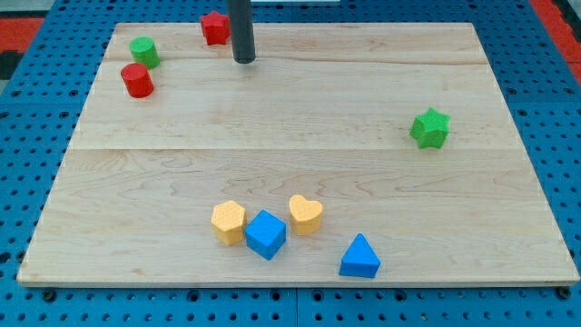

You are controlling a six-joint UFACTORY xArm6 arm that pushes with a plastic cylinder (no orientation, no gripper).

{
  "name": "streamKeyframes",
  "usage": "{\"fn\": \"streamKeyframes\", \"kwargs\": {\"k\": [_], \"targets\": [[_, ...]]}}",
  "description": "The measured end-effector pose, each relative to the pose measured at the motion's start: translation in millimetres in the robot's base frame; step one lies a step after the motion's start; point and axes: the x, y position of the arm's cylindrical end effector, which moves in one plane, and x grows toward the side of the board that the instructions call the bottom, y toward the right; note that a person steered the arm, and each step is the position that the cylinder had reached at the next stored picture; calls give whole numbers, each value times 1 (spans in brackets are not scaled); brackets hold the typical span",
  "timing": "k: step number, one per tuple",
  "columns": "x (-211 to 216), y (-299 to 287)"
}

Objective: Slide the red star towards the top left corner

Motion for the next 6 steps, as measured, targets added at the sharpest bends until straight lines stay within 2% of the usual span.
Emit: {"fn": "streamKeyframes", "kwargs": {"k": [1, 2, 3, 4, 5, 6], "targets": [[0, -18], [-15, -5], [-57, -4], [-67, -41], [-65, -102], [-23, -82]]}}
